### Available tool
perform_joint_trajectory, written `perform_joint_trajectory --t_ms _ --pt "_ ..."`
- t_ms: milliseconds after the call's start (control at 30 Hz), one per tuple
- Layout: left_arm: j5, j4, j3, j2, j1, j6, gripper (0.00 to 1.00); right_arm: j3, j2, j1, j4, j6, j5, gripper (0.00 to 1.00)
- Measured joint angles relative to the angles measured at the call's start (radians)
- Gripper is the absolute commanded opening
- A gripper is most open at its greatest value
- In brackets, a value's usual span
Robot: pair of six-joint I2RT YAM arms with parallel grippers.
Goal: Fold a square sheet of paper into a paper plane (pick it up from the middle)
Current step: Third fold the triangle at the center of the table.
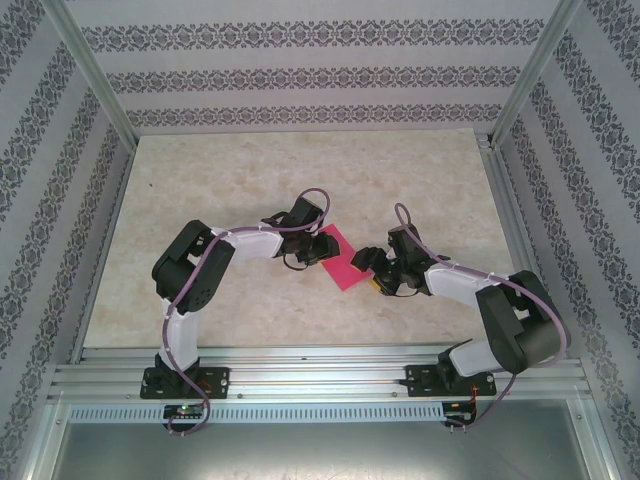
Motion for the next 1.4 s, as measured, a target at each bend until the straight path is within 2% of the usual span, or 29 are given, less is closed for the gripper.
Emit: perform_joint_trajectory --t_ms 200,400,533,600,767,900,933,1033,1133,1267,1400 --pt "0.001 -0.005 0.003 0.0 0.0 0.003 0.35 -0.012 0.01 -0.002 0.027 0.038 0.002 0.7" --pt "0.003 -0.008 0.003 0.0 0.0 0.004 0.35 -0.009 0.031 -0.01 0.034 0.069 -0.007 0.61" --pt "0.003 -0.008 0.003 0.0 0.0 0.007 0.35 -0.01 0.037 -0.014 0.042 0.082 -0.011 0.58" --pt "0.003 -0.009 0.004 0.0 0.0 0.007 0.35 -0.01 0.037 -0.014 0.04 0.083 -0.01 0.52" --pt "0.003 -0.016 0.007 0.0 0.0 0.007 0.35 0.014 0.044 -0.013 0.002 0.073 -0.008 0.56" --pt "0.003 -0.021 0.009 0.0 0.0 0.007 0.35 0.03 0.042 -0.006 -0.021 0.052 0.007 0.55" --pt "0.003 -0.022 0.009 0.0 0.0 0.007 0.35 0.035 0.048 -0.006 -0.01 0.043 0.013 0.52" --pt "0.003 -0.022 0.009 0.0 0.0 0.007 0.35 0.055 0.072 -0.006 0.052 0.03 0.023 0.57" --pt "0.003 -0.023 0.01 0.0 0.0 0.007 0.34 0.063 0.076 -0.006 0.091 0.021 0.031 0.55" --pt "0.003 -0.023 0.01 0.0 0.0 0.007 0.34 0.06 0.077 -0.007 0.137 0.021 0.034 0.51" --pt "0.003 -0.023 0.01 0.0 0.0 0.007 0.34 0.061 0.072 -0.007 0.127 -0.002 0.041 0.4"
